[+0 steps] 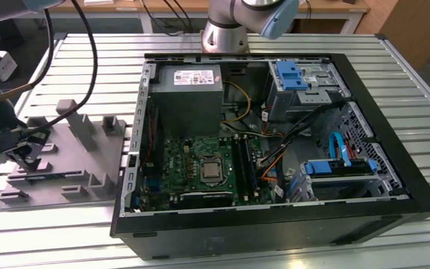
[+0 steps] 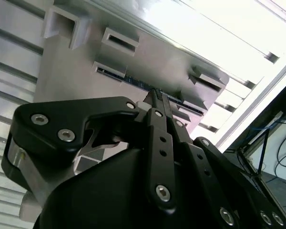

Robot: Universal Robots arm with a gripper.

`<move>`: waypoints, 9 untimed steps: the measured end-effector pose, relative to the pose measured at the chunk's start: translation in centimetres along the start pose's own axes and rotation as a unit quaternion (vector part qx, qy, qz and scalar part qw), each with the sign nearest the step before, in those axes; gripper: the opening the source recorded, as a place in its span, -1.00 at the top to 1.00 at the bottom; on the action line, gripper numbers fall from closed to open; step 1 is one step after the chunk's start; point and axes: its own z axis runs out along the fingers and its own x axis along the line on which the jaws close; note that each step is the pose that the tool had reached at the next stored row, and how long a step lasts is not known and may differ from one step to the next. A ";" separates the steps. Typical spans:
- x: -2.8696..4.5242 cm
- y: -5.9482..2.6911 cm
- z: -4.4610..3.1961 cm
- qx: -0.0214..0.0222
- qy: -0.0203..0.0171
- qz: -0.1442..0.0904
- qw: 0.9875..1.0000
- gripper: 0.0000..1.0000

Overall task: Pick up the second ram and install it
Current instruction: 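Reach for the second ram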

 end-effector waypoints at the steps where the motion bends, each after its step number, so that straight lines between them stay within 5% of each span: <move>1: 0.00 0.00 0.10 0.000 0.000 -0.004 1.000 0.80; 9: -0.04 0.49 1.50 0.000 0.000 -0.008 1.000 0.80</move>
